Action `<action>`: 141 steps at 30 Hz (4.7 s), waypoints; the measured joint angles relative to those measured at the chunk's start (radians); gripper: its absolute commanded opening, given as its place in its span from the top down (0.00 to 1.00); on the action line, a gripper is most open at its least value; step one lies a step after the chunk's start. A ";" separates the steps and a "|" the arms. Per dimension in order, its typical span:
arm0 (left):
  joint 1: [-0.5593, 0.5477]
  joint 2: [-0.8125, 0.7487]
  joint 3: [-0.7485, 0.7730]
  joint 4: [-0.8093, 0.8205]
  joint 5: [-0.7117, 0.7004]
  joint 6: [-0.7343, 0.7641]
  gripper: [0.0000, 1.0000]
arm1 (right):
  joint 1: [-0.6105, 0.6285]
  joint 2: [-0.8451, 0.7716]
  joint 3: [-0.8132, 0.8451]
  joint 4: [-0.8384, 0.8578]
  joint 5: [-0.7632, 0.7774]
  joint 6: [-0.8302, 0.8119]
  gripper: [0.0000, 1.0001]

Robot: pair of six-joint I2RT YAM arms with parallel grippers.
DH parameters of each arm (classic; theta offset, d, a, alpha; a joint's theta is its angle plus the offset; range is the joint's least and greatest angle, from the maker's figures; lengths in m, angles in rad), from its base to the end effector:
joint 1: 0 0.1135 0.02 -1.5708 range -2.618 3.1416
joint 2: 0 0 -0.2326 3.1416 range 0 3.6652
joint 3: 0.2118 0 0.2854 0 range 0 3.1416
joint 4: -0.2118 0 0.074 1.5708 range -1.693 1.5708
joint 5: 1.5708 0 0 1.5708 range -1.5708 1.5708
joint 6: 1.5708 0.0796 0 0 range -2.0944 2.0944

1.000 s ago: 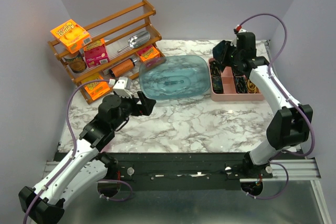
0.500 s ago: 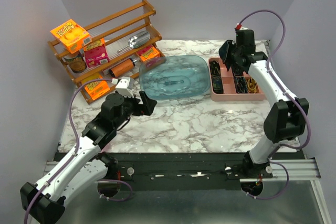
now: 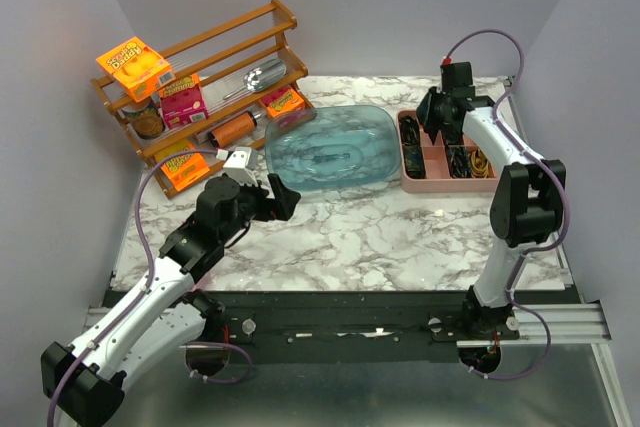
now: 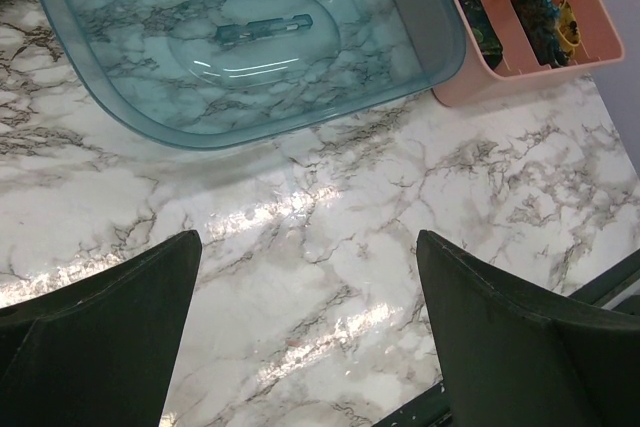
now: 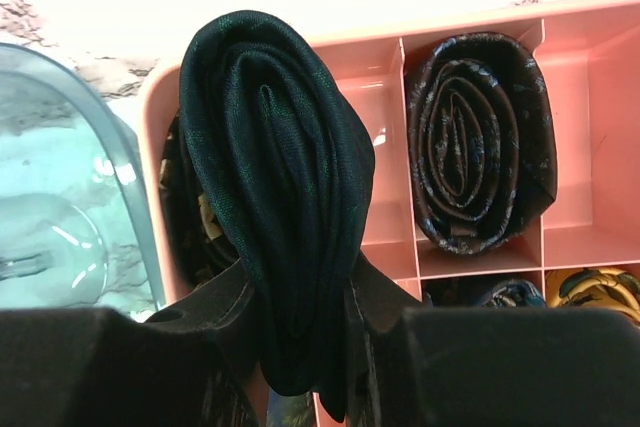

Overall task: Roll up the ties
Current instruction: Place the tie in the storage box, then reset both arms

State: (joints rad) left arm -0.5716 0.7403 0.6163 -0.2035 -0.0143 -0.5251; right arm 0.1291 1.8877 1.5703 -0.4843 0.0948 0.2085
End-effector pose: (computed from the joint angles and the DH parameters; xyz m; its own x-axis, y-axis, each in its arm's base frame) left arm 0.2344 -0.1494 0.2460 -0.4995 -0.2747 -0.8216 0.3226 0.8212 -0.4707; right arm 0.4798 0.0547 0.1943 -0.7101 0.1156 -0.6945 0.0860 0.9933 0.0774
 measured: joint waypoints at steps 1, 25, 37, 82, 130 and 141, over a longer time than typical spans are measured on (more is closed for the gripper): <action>0.000 0.001 0.000 0.000 0.000 0.000 0.01 | 0.000 0.006 0.003 -0.002 0.003 0.000 1.00; 0.000 0.000 -0.004 0.007 0.000 0.000 0.01 | -0.020 0.214 0.154 -0.058 0.034 0.002 1.00; 0.000 0.000 -0.009 0.008 0.012 0.000 0.01 | -0.024 0.328 0.262 -0.149 0.035 0.021 0.99; 0.000 0.023 -0.009 0.021 0.029 0.000 0.01 | -0.019 -0.220 0.101 -0.134 -0.120 0.061 0.00; 0.000 0.485 0.360 -0.076 -0.203 -0.002 0.01 | 0.114 -0.691 -0.688 0.203 -0.322 0.114 0.00; 0.000 0.491 0.373 -0.075 -0.210 0.002 0.01 | 0.119 -0.697 -0.699 0.203 -0.321 0.113 0.00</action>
State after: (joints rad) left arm -0.5716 1.2312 0.9897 -0.2787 -0.2241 -0.5236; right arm 0.2478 1.1908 0.8711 -0.2813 -0.2260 0.3218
